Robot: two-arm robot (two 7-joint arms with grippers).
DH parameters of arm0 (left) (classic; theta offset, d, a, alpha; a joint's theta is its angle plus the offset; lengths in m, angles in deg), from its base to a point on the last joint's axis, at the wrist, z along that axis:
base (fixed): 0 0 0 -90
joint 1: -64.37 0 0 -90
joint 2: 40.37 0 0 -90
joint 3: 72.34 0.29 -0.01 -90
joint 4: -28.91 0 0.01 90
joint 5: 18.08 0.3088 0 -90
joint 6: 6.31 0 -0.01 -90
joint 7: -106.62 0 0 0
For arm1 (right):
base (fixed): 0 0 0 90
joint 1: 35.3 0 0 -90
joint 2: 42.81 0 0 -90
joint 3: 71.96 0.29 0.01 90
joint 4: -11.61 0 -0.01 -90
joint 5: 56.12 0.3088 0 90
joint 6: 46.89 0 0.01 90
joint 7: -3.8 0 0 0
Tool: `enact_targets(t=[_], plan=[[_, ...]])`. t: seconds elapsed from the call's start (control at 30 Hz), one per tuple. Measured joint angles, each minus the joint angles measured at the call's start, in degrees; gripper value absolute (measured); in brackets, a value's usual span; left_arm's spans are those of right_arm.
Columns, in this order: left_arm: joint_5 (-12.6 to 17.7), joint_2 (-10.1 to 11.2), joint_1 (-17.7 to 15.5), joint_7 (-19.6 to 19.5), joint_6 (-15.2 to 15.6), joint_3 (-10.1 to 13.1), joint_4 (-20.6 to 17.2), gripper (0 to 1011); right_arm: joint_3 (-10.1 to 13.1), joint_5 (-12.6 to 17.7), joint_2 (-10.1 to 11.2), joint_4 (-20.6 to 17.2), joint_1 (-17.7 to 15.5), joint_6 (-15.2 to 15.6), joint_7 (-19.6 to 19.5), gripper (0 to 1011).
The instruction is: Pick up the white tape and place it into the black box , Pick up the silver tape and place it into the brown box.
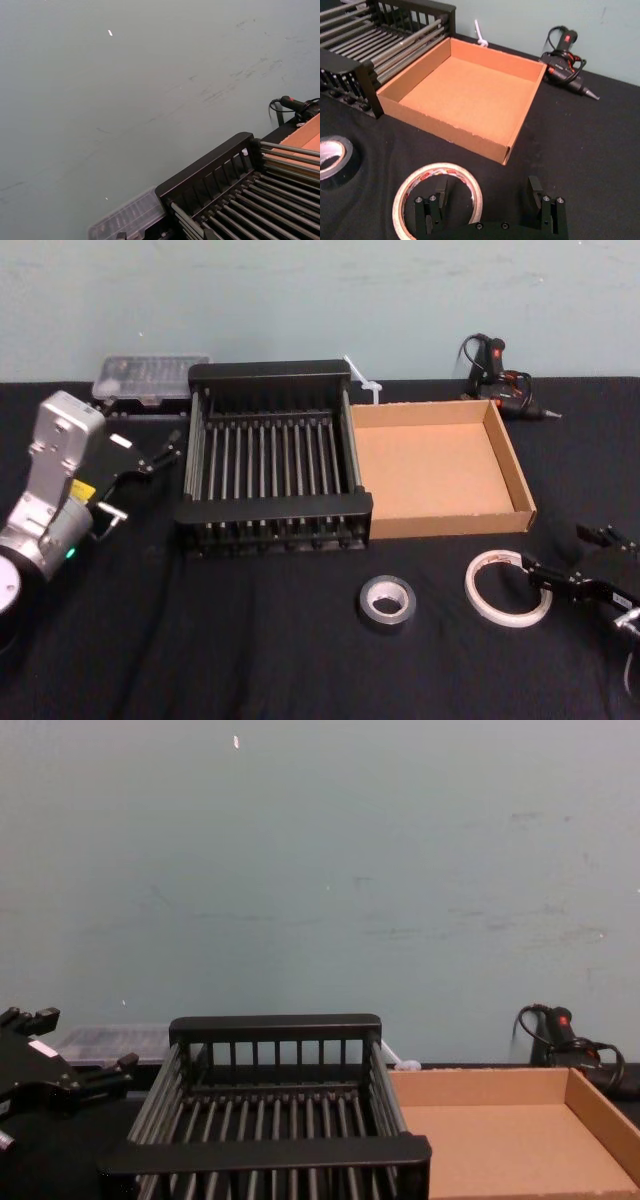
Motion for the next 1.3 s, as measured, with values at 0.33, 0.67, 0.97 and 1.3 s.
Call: enact_targets(t=[0.33,0.67,0.97,1.3], plan=[[0.0,0.0,0.0,0.0,0.0,0.0,0.0,1002,-0.3,-1.5,-1.4,2.0,0.5,0.8,1.0,1002],[0.0,0.0,0.0,0.0,0.0,0.0,0.0,1001,-0.2,-3.0,-2.7,3.4,0.9,1.3,1.9,1002],[0.0,0.0,0.0,0.0,0.0,0.0,0.0,1001,-0.1,-4.3,-3.8,4.5,1.2,1.7,2.6,1002],[0.0,0.0,0.0,0.0,0.0,0.0,0.0,1001,0.2,-5.7,-4.6,5.6,1.7,1.8,4.2,1002]])
